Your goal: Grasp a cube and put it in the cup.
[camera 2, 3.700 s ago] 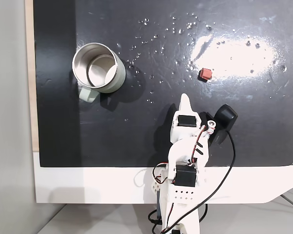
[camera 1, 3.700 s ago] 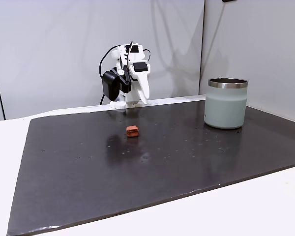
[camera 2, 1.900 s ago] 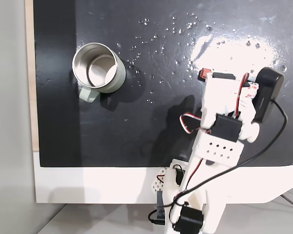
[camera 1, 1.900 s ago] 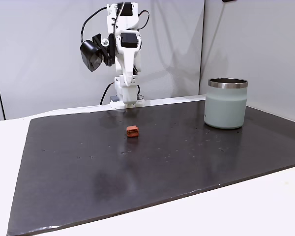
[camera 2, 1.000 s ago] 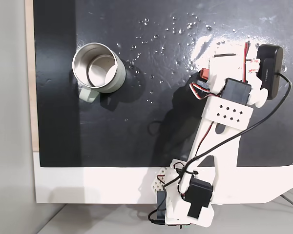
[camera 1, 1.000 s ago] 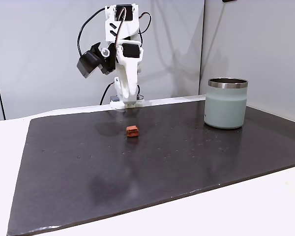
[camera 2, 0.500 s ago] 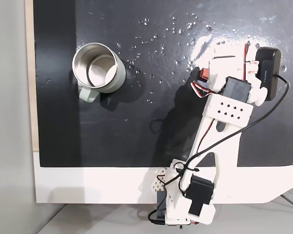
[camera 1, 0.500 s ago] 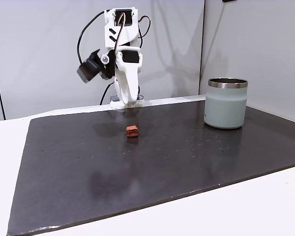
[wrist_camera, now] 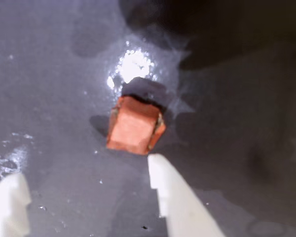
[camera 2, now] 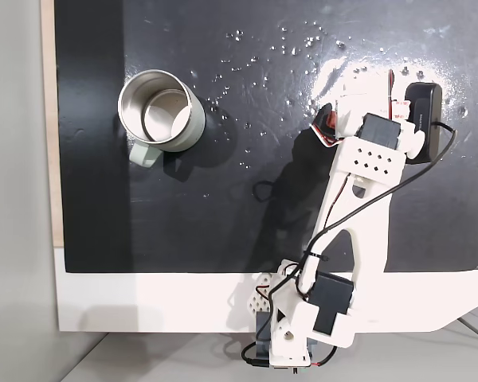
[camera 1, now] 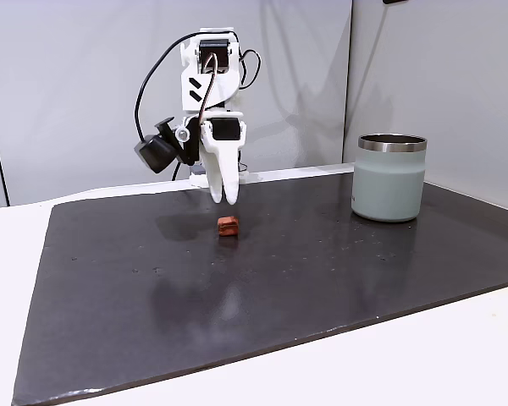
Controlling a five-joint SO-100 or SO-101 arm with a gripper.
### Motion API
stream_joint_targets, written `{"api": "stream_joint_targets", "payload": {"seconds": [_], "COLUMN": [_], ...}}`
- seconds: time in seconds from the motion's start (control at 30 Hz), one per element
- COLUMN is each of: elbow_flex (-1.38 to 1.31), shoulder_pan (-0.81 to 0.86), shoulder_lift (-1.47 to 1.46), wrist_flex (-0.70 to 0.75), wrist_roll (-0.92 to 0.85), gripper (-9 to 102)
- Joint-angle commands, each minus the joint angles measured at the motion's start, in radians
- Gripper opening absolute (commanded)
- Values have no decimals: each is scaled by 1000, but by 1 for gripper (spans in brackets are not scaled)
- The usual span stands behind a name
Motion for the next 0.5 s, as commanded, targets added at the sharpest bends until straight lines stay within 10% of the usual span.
{"api": "stream_joint_targets", "payload": {"seconds": [0.0,0.47], "elbow_flex": [17,75], "shoulder_pan": [-6,-17], "shoulder_lift": [9,-46], "wrist_flex": [-31,-84], "wrist_roll": [-11,-15], "gripper": [27,27]}}
